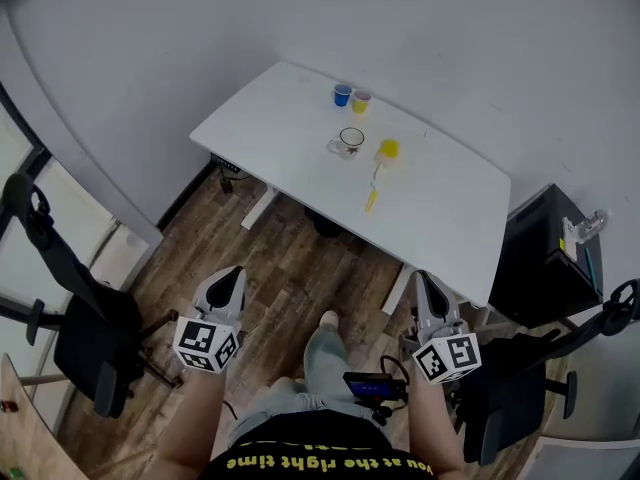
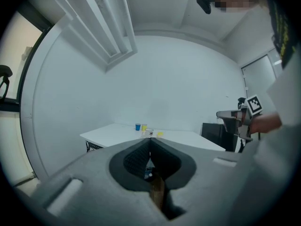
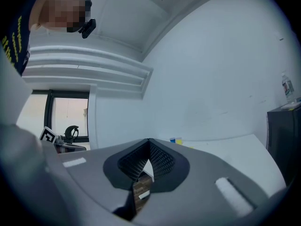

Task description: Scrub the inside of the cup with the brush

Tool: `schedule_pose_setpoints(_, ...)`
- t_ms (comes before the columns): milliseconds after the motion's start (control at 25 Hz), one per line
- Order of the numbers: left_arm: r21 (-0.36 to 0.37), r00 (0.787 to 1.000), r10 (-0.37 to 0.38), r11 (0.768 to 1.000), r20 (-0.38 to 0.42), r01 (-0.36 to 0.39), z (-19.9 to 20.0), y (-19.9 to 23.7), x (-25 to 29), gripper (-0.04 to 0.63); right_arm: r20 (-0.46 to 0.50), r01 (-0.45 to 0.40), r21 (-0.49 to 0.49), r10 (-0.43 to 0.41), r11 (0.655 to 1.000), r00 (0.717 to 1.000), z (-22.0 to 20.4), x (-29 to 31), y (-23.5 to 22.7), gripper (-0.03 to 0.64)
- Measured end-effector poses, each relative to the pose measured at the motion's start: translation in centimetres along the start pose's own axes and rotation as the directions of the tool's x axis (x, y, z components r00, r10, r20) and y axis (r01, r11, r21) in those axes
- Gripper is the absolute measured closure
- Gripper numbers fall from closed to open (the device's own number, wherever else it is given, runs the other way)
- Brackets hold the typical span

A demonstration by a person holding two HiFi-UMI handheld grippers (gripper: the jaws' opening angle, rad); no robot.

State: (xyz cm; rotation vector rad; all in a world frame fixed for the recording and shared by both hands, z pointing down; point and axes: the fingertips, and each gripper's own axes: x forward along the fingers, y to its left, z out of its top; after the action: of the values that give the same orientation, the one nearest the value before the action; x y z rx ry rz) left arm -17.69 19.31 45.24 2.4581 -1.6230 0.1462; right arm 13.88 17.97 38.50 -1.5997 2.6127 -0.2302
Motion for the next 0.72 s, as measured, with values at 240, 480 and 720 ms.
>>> schedule_pose_setpoints(240, 0.002, 1.0, 0.023, 1.0, 0.0, -0.023, 1.2, 1.5, 4.6, 0.592, 0.011, -0.039, 0.005, 0.039, 0.999, 0.999, 1.1, 5.3, -2.8, 0.611)
schedule_pose_setpoints(480, 0.005, 0.999, 0.03, 1.0, 0.017, -0.03, 3.6, 2.3, 10.5, 0.592, 0.013, -0.076, -0.007, 0.076, 0.997, 0.997, 3.6, 10.9, -6.6, 0.611)
schedule_pose_setpoints(720, 0.011, 0.999, 0.038, 0.999, 0.033, -0.039, 5.9, 3.3, 16.2, 0.592, 0.009, -0.111, -0.009, 0.112, 0.994, 0.994, 5.2, 16.6, -10.3, 0.611)
